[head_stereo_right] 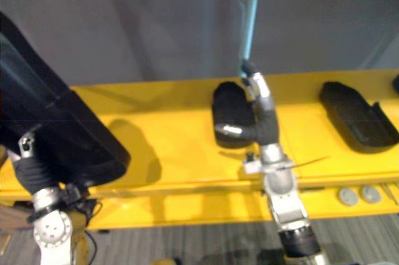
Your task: Walk over and take plastic housings, then place them on the shelf
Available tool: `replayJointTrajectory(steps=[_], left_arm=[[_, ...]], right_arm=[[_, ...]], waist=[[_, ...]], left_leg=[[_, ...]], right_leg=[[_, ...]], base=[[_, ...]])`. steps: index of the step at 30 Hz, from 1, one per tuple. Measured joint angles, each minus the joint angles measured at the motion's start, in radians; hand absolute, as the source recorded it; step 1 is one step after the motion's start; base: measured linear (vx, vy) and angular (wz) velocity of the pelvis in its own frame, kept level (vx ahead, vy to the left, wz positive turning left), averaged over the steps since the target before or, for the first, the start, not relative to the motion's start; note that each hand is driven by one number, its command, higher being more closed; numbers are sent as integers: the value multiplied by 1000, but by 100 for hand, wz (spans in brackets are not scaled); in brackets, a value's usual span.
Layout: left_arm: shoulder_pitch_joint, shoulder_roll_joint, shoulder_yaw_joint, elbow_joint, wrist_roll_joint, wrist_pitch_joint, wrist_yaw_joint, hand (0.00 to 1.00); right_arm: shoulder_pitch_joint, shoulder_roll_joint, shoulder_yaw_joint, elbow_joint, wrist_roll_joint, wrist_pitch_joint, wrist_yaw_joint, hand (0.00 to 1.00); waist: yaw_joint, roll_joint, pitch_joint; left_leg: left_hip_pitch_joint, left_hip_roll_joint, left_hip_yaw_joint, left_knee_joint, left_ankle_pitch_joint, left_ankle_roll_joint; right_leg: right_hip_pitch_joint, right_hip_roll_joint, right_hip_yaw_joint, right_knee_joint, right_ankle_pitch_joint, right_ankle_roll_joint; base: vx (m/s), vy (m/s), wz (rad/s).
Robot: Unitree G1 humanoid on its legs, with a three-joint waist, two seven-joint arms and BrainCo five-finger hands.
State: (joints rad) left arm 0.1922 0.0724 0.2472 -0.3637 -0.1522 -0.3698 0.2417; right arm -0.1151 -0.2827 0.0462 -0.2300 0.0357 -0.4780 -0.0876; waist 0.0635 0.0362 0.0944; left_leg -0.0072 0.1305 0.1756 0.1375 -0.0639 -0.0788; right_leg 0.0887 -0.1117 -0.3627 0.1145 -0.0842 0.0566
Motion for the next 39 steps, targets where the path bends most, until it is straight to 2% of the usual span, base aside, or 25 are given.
replayJointTrajectory(steps=[1, 4, 6, 7, 9, 10, 12, 15, 16, 20, 23, 27, 35, 39], left_arm=[[0, 0, 0, 1, 2, 0, -2, 100], [0, 4, 7, 12, 6, 9, -11, 100], [-2, 39, 12, 28, 22, 79, -45, 100], [-3, 53, 17, 38, 30, 97, -56, 100], [-12, 114, 28, 89, 43, 200, -113, 100], [-19, 125, 31, 106, 39, 224, -131, 100], [-60, 155, 67, 198, -5, 316, -185, 100], [-107, 191, 96, 285, -6, 399, -213, 100], [-160, 242, 92, 369, -3, 444, -236, 100], [-303, 340, 83, 568, 3, 501, -256, 100], [-449, 462, 55, 773, 2, 532, -262, 100], [-616, 540, -9, 959, 4, 592, -299, 100], [-756, 551, -122, 1173, 53, 699, -388, 100], [-777, 549, -150, 1214, 53, 736, -414, 100]], right_arm=[[5, 0, -22, -13, 0, 0, -3, 0], [62, 2, -139, -47, 11, -3, -27, 0], [132, 11, -205, -68, 10, 10, -55, 0], [146, 13, -219, -77, 9, 14, -63, 0], [188, 26, -275, -93, 24, 23, -76, 0], [196, 31, -288, -95, 34, 25, -76, 0], [233, 61, -332, -106, 97, 35, -61, 0], [265, 80, -356, -107, 130, 64, -16, 0], [283, 85, -355, -107, 146, 78, 9, 0], [286, 85, -344, -106, 149, 100, 51, 0], [286, 79, -321, -102, 171, 107, 72, 0], [264, 47, -272, -96, 187, 125, 89, 0], [238, 13, -228, -69, 207, 158, 111, 0], [238, 2, -217, -66, 207, 164, 110, 0]], waist=[[-1, -2, 0], [-37, -1, -2], [-59, -3, -15], [-65, -2, -19], [-83, 6, -36], [-88, 7, -37], [-110, 11, -40], [-127, 10, -40], [-136, 11, -39], [-139, 14, -37], [-162, 16, -37], [-169, 20, -34], [-217, 26, -31], [-218, 29, -27]], left_leg=[[11, -4, -2, -18, 0, -1], [57, -22, 4, -107, 26, -10], [88, -29, 26, -150, 40, -13], [95, -30, 31, -158, 42, -13], [99, -35, 48, -171, 45, -12], [103, -36, 56, -175, 45, -12], [108, -40, 66, -185, 47, -10], [110, -41, 86, -192, 48, -9], [111, -42, 92, -198, 51, -9], [113, -42, 107, -198, 51, -8], [116, -42, 111, -200, 51, -8], [123, -42, 142, -201, 51, -8], [121, -35, 167, -201, 52, -8], [129, -33, 190, -202, 52, -8]], right_leg=[[2, -2, 4, 0, -7, 3], [8, -12, 8, -6, -15, 10], [18, -13, 14, -22, -11, 16], [18, -13, 19, -27, -8, 20], [16, -13, 35, -45, 5, 28], [16, -12, 39, -52, 10, 28], [19, -12, 52, -74, 26, 32], [17, -9, 67, -93, 40, 32], [15, -8, 72, -99, 45, 33], [13, -6, 89, -110, 54, 34], [12, -6, 93, -110, 55, 34], [0, -6, 125, -113, 63, 32], [-3, 7, 153, -144, 88, 27], [-6, 10, 172, -144, 90, 23]], base=[[40, -15, 0], [9, 4, -3], [-12, 30, -13], [-10, 19, -19], [-5, 23, -21], [-9, 32, -25], [-3, 35, -21], [8, 22, -17], [17, 13, -7], [10, 9, -11], [3, 1, -1], [-9, 8, -19], [-16, -13, -12], [-23, -16, -14]])
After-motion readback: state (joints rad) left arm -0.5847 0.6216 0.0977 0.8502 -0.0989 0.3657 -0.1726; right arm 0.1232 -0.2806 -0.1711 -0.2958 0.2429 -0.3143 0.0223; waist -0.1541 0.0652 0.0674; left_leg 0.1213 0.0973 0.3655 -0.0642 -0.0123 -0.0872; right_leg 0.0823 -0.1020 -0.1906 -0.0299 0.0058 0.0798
